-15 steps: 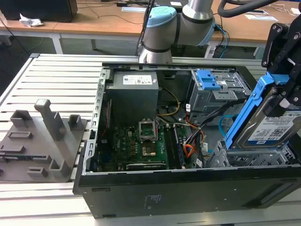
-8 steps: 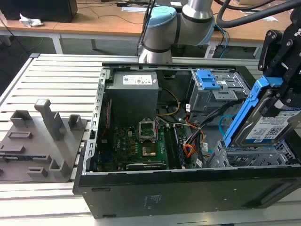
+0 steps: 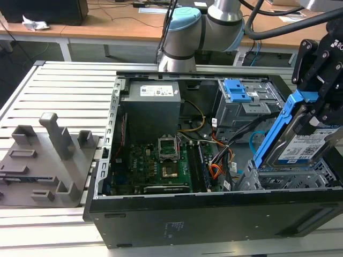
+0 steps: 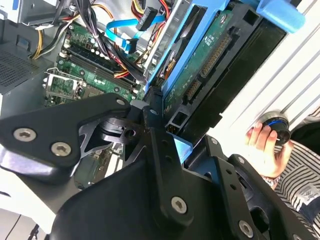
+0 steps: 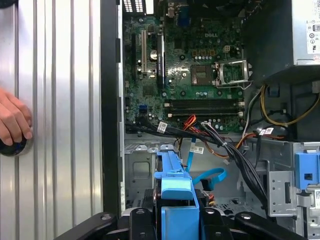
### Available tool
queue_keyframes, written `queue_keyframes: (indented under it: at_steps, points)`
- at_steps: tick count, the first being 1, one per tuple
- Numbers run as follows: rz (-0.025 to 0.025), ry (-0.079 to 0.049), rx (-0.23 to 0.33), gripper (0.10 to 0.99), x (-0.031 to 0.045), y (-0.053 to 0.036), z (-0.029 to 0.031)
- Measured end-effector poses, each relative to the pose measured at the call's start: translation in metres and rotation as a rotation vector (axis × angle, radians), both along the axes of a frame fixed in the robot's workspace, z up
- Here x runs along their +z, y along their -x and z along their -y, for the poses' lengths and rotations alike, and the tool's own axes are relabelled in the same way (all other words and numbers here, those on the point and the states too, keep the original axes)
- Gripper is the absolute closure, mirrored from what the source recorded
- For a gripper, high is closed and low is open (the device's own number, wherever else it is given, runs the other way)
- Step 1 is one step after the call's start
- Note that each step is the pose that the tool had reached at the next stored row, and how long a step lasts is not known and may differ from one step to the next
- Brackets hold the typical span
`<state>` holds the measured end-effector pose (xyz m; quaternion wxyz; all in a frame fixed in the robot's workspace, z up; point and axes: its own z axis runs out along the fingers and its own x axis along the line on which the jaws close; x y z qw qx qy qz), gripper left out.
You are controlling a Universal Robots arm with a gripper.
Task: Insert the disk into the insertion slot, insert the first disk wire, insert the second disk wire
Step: 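Insert the disk into the insertion slot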
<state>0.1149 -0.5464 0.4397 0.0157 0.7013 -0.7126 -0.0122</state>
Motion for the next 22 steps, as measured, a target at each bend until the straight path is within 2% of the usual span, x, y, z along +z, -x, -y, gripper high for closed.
queue_keyframes:
  at_steps: [7, 11, 17, 22]
  points:
    - [0.0, 0.0, 0.0, 0.722, -0.0101, -0.0004, -0.0006]
    - [-0.0002, 0.0, 0.0, 0.722, -0.0233, -0.0005, -0.0006]
    - [-0.0003, 0.0, 0.0, 0.722, -0.0374, -0.0005, -0.0007]
    - [-0.0003, 0.0, 0.0, 0.722, -0.0378, -0.0005, -0.0006]
